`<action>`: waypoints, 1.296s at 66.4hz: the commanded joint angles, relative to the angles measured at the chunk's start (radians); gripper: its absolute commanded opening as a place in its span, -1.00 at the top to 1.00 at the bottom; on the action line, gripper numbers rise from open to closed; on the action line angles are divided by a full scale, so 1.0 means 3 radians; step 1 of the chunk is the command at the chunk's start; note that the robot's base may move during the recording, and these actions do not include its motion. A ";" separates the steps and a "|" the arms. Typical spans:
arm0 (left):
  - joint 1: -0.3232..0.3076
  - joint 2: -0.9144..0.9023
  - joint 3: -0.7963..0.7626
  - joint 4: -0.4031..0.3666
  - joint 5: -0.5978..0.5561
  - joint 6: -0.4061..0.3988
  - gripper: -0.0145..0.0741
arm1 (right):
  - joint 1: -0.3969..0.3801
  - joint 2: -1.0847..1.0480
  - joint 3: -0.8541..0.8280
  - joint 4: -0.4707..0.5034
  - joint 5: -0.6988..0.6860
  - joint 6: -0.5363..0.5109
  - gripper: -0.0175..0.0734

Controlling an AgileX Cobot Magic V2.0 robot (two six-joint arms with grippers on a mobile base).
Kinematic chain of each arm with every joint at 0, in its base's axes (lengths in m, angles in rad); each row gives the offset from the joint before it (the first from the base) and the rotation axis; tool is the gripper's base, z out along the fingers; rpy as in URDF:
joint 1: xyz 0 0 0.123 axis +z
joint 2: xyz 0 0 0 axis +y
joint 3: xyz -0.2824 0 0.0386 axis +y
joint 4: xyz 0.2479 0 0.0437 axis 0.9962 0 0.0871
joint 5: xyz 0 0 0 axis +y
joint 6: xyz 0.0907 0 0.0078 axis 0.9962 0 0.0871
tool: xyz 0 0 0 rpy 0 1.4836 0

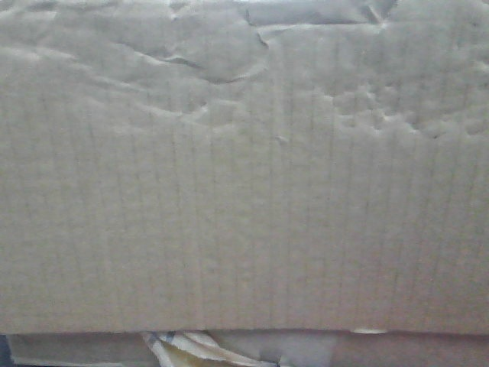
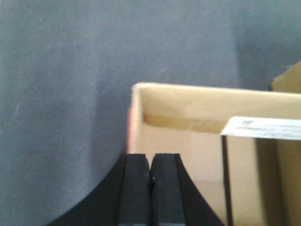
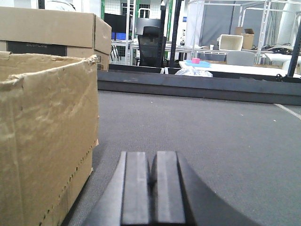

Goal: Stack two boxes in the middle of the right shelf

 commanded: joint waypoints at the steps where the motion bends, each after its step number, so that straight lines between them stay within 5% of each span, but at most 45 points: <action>1: 0.0065 0.0068 -0.0035 -0.0094 0.0069 0.0083 0.91 | -0.0011 0.0002 0.0000 0.0005 -0.0054 -0.0012 0.97; 8: 0.0065 0.0136 -0.0035 -0.0094 0.0069 0.0083 0.68 | -0.0011 0.0002 0.0000 0.0005 -0.0054 -0.0012 0.97; 18: 0.0065 0.0227 -0.0035 -0.0027 0.0040 0.0083 0.10 | -0.0011 0.0002 0.0000 0.0005 -0.0054 -0.0012 0.97; 27: 0.0065 0.0365 -0.0035 -0.0027 0.0052 0.0083 -0.10 | -0.0011 0.0002 0.0000 0.0005 -0.0054 -0.0012 0.97; 52: 0.0065 0.0707 -0.0035 0.0012 0.0078 0.0126 0.17 | -0.0011 0.0002 0.0000 0.0005 -0.0054 -0.0012 0.97; 63: 0.0065 0.0707 -0.0051 -0.0011 0.0110 0.0129 0.92 | -0.0011 0.0002 0.0000 0.0005 -0.0054 -0.0012 0.97; 77: 0.0077 0.0689 -0.0286 -0.0071 0.0144 0.0067 0.92 | -0.0011 0.0002 0.0000 0.0005 -0.0054 -0.0012 0.97; 86: 0.0136 0.0649 -0.0714 -0.0071 0.0149 -0.0283 0.92 | -0.0011 0.0002 0.0000 0.0005 -0.0054 -0.0012 0.97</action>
